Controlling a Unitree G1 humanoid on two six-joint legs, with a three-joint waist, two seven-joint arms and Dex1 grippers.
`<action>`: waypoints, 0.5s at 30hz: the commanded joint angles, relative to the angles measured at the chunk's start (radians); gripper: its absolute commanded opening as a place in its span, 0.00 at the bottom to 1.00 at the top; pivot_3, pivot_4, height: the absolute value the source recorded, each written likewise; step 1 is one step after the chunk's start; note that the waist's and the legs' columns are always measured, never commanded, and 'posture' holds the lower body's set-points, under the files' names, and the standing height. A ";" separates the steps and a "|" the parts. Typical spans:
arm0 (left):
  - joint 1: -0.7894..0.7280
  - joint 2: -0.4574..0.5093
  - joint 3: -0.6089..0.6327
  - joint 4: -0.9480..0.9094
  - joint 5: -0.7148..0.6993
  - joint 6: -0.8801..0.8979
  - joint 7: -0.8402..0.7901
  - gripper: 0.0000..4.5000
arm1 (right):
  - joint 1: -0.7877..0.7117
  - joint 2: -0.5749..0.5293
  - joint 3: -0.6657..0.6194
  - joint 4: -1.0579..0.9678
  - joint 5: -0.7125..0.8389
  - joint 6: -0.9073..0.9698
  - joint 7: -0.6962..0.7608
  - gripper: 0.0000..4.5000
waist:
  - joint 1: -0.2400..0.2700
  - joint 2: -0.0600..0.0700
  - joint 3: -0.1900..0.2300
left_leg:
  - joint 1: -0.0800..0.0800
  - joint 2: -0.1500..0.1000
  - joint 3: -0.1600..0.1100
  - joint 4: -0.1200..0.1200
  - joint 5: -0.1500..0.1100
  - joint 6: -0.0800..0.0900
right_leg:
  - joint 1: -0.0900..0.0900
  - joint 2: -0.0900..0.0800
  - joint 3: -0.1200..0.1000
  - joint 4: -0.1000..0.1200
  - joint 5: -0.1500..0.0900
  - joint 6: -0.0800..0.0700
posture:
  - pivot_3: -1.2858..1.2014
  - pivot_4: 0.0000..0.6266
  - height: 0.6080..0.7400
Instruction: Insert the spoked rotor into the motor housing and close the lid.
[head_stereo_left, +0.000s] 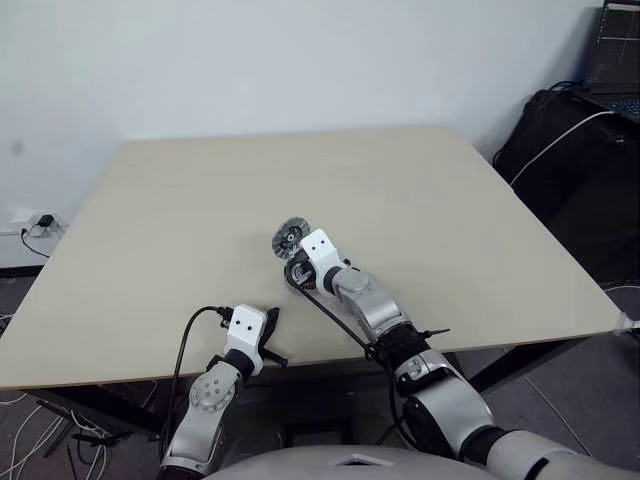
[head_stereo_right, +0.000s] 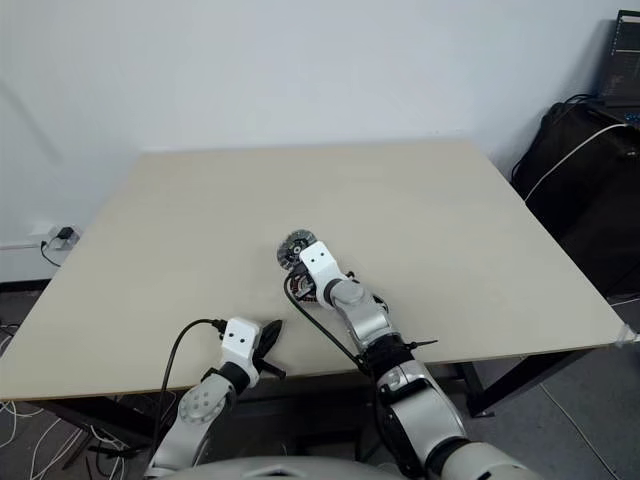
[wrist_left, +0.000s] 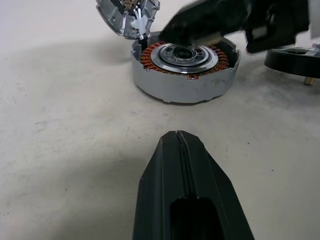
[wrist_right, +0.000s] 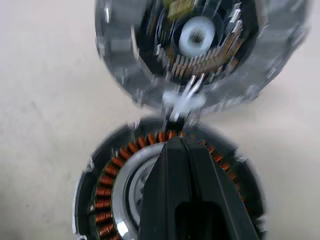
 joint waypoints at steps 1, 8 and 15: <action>-0.012 -0.004 0.004 -0.040 -0.008 -0.002 0.003 0.00 | 0.008 -0.031 0.010 -0.155 0.013 0.016 0.056 0.00 | 0.000 0.000 0.000 | 0.000 0.000 0.000 0.000 0.000 0.000 | 0.000 0.000 0.000 0.000 0.000 0.000 | 0.52 0.00 1.00; -0.029 -0.009 -0.002 -0.027 -0.008 0.001 -0.003 0.00 | 0.023 -0.137 0.114 -0.273 -0.023 0.111 0.189 0.21 | 0.002 0.000 0.000 | 0.000 0.000 0.000 0.000 0.000 0.000 | 0.001 0.000 -0.001 0.000 -0.002 0.004 | 0.52 0.00 1.00; -0.030 -0.013 -0.005 -0.025 -0.007 0.004 -0.006 0.00 | -0.029 -0.219 0.236 -0.261 -0.140 0.113 0.234 0.50 | 0.003 -0.001 0.000 | 0.000 0.000 0.000 0.000 0.000 0.000 | 0.000 0.000 -0.001 0.000 -0.002 0.003 | 0.52 0.00 1.00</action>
